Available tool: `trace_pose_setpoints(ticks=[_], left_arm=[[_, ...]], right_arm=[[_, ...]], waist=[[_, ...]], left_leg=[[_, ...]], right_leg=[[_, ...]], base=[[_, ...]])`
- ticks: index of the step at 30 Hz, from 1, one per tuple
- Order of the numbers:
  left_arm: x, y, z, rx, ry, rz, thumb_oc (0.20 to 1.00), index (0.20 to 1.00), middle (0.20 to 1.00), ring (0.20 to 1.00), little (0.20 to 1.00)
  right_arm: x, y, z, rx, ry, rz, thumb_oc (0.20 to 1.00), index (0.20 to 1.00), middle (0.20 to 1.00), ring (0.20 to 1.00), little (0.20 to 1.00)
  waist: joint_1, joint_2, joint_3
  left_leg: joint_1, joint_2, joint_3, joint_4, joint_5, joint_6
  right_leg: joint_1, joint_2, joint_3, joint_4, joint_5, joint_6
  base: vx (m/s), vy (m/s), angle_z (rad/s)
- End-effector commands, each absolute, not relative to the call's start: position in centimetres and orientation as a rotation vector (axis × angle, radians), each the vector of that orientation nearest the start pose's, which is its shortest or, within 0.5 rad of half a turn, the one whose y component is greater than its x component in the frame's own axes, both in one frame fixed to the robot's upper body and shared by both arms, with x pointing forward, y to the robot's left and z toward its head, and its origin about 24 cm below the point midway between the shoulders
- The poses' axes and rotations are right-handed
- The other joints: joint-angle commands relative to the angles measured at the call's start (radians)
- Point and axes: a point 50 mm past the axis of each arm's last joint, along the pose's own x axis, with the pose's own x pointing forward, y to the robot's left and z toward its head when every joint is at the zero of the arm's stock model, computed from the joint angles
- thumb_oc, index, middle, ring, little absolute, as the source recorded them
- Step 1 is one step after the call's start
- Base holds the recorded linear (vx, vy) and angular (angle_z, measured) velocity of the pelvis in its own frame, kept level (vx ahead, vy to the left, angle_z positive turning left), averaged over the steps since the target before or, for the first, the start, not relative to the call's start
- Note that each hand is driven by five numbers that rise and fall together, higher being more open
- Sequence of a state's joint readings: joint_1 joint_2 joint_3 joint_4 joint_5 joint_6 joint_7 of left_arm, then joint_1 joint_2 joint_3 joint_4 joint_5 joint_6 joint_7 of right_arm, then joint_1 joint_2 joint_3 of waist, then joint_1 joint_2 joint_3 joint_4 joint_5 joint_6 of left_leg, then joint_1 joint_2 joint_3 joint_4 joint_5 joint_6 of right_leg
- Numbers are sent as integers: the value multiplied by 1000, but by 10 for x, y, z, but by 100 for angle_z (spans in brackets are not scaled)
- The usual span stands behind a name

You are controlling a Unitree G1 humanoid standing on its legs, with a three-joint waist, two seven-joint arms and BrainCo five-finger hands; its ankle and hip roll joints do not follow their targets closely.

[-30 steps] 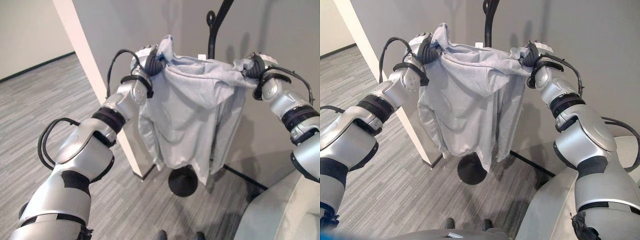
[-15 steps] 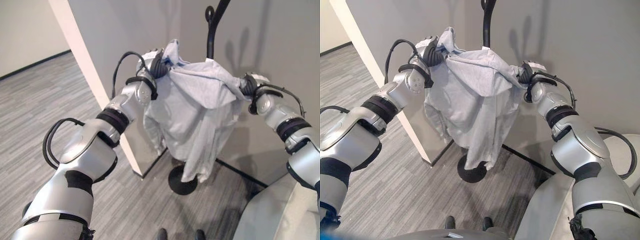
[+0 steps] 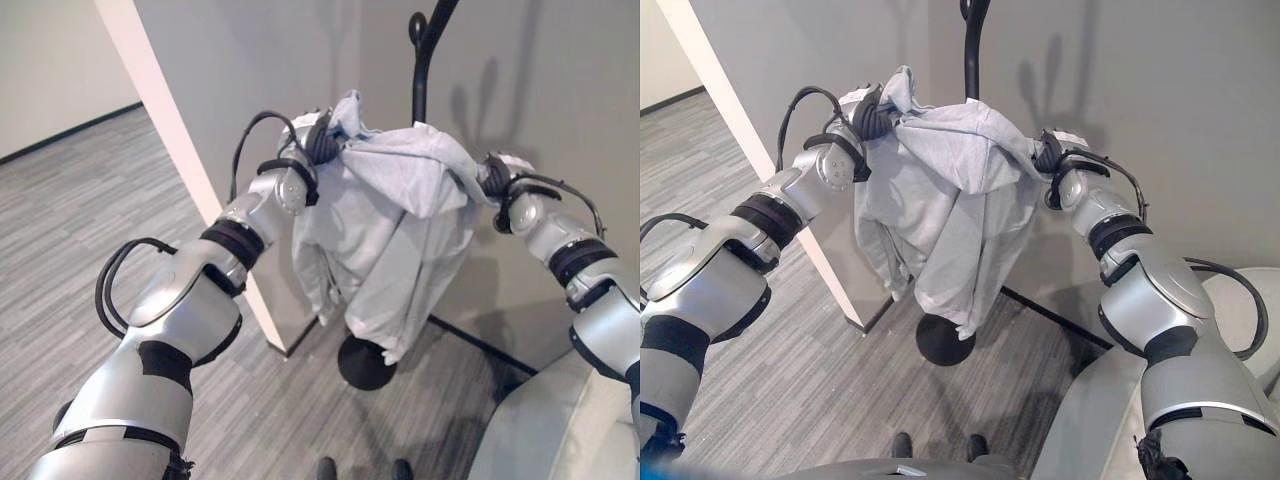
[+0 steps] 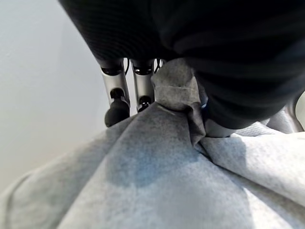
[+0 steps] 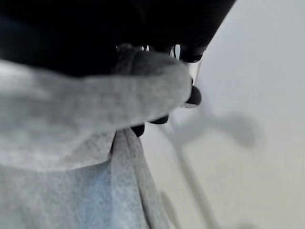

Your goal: Hang the clothes on the sofa on the clothes rack.

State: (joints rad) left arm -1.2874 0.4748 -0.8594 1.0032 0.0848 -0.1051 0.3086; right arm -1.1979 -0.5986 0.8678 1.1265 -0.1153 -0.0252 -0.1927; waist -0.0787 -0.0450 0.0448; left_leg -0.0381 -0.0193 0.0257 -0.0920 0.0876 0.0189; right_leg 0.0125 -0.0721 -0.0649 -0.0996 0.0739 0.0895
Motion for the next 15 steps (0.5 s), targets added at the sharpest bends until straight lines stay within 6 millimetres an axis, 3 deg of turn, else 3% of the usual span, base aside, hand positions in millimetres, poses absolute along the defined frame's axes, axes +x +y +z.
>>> trace_pose_setpoints(ticks=[1, 10, 11, 12, 15], left_arm=[[424, 164, 273, 1181, -428, 189, 200, 200, 200, 200, 200], [426, 161, 254, 1178, -369, 137, 200, 200, 200, 200, 200], [426, 160, 252, 1174, -363, 126, 727, 727, 727, 727, 727], [426, 160, 251, 1186, -358, 115, 1000, 1000, 1000, 1000, 1000], [427, 158, 249, 1192, -355, 103, 1000, 1000, 1000, 1000, 1000]], right_arm=[[415, -251, 242, -1306, -88, -295, 200, 200, 200, 200, 200], [417, -248, 233, -1324, -53, -258, 200, 200, 200, 200, 200], [417, -248, 232, -1323, -47, -257, 470, 470, 470, 470, 470], [417, -248, 230, -1319, -40, -256, 1000, 1000, 1000, 1000, 1000], [418, -245, 225, -1313, -29, -244, 1000, 1000, 1000, 1000, 1000]], waist=[[28, 20, 24], [31, 13, 27], [31, 13, 27], [32, 14, 27], [35, 16, 27]], left_leg=[[53, 47, -10, 5, -84, -97], [48, 47, -13, 5, -82, -97], [47, 47, -13, 5, -82, -97], [46, 47, -13, 5, -81, -97], [47, 47, -12, 5, -81, -97]], right_leg=[[-2, -19, -31, 12, -32, 91], [-4, -19, -35, 12, -31, 90], [-5, -19, -35, 12, -30, 90], [-5, -19, -36, 12, -30, 91], [-6, -20, -36, 12, -30, 91]], base=[[0, 0, 0], [0, 0, 0], [0, 0, 0], [0, 0, 0], [0, 0, 0]])
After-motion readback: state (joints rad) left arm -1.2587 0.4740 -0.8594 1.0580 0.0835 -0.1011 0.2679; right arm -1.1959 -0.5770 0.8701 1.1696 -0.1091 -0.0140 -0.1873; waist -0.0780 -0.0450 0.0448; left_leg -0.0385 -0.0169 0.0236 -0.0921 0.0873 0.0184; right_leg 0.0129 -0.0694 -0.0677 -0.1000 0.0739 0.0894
